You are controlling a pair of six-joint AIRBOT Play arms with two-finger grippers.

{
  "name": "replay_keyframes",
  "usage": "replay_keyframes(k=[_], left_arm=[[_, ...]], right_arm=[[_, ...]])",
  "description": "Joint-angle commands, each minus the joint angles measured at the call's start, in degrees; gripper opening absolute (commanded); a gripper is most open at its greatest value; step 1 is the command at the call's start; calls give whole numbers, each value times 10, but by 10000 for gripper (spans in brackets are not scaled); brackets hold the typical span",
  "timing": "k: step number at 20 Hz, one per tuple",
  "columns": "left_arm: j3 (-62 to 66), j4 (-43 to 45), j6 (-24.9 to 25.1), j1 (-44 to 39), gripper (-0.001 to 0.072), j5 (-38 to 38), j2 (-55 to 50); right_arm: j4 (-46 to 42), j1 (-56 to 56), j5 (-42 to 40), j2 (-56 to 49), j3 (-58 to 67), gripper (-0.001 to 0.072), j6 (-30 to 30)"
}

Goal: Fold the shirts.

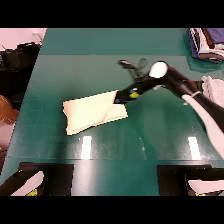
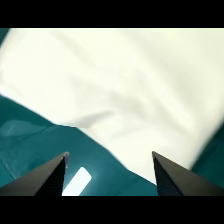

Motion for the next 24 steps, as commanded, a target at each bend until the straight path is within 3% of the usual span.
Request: replay_keyframes(k=[1,7,11,13,16,19,24], left_arm=[[0,-32,5,1,27,7,1],[0,-35,4,1,27,13,0],[0,-48,4,0,27,13,0],[0,-64,4,0,27,12,0],[0,-85,4,0,27,10,0],[0,-96,4,-17,26,14,0],[-2,-95,2,-129,27,63,-1]], right_arm=[[55,-111,-38,2,-105,642,2],[266,-101,-33,-122,-108,641,-92],[281,-38,-26,-175,-48,596,-100],[278,-12,-29,-193,0,469,-100],[249,4,-30,-205,62,48,-101],[164,-13,-28,-182,119,14,-85],[-14,-151,-23,-77,198,14,6]])
